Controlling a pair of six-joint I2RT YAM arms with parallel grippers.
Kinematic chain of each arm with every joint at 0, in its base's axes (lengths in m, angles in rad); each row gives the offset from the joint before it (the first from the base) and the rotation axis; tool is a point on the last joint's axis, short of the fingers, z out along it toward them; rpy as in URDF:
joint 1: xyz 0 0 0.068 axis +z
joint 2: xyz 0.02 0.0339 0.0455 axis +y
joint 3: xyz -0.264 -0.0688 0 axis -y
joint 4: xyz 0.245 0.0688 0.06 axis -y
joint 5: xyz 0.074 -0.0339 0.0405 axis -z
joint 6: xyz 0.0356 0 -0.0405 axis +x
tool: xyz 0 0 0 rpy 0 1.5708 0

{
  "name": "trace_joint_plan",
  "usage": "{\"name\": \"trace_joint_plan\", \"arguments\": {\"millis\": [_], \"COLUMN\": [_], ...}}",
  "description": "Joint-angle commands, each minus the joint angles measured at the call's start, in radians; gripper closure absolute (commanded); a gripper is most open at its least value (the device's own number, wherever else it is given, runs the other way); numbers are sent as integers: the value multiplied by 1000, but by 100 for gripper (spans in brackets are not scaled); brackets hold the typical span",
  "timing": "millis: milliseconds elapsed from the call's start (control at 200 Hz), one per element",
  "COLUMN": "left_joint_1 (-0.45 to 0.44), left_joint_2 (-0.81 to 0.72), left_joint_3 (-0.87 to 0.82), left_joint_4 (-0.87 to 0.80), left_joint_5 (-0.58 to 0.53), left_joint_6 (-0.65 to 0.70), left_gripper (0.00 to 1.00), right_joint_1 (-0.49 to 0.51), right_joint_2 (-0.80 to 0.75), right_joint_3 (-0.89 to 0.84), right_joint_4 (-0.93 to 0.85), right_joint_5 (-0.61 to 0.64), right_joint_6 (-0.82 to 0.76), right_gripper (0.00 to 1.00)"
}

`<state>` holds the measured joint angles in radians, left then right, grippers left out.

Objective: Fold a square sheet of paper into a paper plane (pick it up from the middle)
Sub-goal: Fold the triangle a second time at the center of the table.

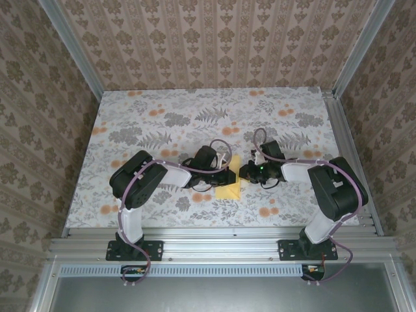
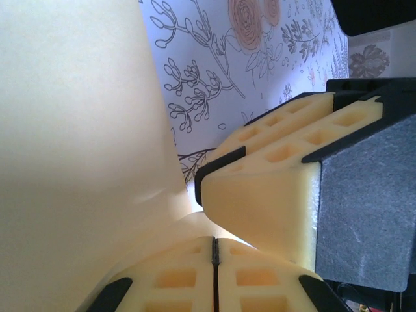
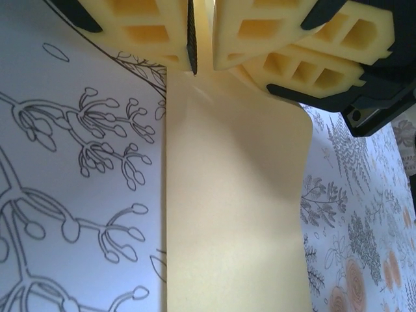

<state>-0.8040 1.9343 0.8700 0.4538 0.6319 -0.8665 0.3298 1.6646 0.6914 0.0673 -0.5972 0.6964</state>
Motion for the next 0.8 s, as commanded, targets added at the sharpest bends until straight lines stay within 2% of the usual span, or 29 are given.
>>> {"name": "trace_joint_plan", "arguments": {"millis": [0,185,445,595,795], "left_joint_1": [13,18,19,24,68], "left_joint_2": [-21,-20,-30,-65,-127], "left_joint_3": [-2,3,12,21,55], "left_joint_4": [27,22,17,-52,-203], "left_joint_5": [-23,-29,-20,-19,-28], "left_joint_6": [26,24,25,62,155], "left_gripper": [92,93,91,88,84], "right_joint_1": [3,4,3,3,5], "right_joint_2": [-23,-14,1,11,36], "right_joint_3": [-24,-27,-11,25,57], "right_joint_4": [-3,10,-8,-58,-89], "right_joint_5": [-70,-79,-61,-47,-41], "right_joint_6": [19,23,-5,-50,-82], "right_gripper": [83,85,95,99,100]}}
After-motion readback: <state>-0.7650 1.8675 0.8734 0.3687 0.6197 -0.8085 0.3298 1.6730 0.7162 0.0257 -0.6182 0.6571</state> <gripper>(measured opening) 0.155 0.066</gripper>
